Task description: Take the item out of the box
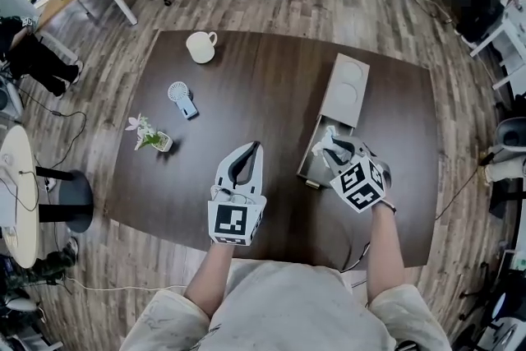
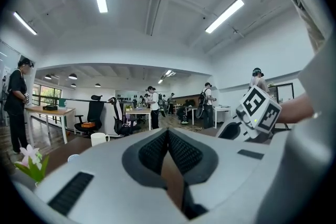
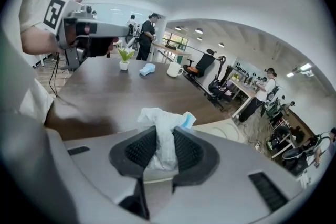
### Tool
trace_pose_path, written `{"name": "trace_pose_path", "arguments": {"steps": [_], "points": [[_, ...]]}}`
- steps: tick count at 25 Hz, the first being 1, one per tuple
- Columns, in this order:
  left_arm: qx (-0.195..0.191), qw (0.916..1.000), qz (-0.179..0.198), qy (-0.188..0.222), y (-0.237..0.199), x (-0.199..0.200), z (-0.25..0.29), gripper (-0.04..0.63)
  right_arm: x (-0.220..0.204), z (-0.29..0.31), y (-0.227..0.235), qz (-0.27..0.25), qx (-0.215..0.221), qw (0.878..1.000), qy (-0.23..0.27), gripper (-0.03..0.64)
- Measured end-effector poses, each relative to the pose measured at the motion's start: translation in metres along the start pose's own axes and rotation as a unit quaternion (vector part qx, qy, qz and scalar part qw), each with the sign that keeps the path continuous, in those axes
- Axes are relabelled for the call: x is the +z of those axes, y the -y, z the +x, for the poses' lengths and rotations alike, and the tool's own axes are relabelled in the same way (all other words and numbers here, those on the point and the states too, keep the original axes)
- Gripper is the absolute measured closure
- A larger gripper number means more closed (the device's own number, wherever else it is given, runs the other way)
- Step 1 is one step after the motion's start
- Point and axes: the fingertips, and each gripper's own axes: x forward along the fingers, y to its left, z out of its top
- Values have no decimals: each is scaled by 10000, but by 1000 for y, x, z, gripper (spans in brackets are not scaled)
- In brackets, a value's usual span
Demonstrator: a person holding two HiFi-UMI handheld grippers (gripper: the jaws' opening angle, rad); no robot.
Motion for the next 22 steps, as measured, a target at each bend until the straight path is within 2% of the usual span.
{"name": "trace_pose_path", "arguments": {"steps": [6,10,16,22], "points": [[95,9996,96,229,3,26,-2,595,26,-41,18,252,-472,9961,701,517],[98,9990,222,381,4,41,-5,595,46,-70,29,525,-846,9855,1377,517],[111,9980,290,555,7,57,-7,595,65,-118,44,983,-1355,9607,2216,517],[95,9968,356,715,9,75,-7,595,72,-163,64,1586,-1956,9225,2925,515]]}}
